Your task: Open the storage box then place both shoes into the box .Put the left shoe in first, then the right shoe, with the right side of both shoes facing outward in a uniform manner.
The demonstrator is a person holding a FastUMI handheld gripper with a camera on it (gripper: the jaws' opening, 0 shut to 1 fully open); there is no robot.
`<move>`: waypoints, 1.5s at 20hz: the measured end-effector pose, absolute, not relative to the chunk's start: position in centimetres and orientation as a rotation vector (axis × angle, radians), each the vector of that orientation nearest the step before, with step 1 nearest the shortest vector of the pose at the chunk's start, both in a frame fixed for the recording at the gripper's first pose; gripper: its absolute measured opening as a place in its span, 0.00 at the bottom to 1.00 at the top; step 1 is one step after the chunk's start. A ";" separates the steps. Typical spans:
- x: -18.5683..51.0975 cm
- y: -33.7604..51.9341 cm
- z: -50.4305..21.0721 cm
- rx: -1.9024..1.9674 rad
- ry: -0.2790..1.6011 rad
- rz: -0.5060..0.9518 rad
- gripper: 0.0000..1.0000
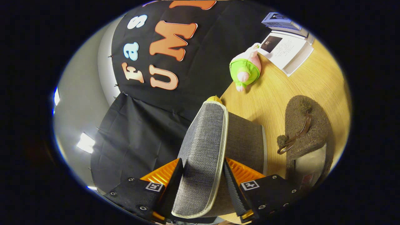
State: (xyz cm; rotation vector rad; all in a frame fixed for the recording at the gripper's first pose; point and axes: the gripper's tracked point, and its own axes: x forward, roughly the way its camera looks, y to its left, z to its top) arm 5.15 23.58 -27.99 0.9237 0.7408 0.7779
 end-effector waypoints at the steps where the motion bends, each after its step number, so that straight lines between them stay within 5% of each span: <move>1: 5.2 23.4 -27.9 0.922 0.736 0.774 0.71; 7: 5.7 21.6 -27.0 0.927 0.711 0.703 0.50; 10: 5.8 20.8 -25.0 0.946 0.675 0.670 0.12; 12: 5.6 21.0 -24.3 0.903 0.674 0.646 0.05; 30: 1.4 33.0 -10.1 0.810 0.554 0.673 0.02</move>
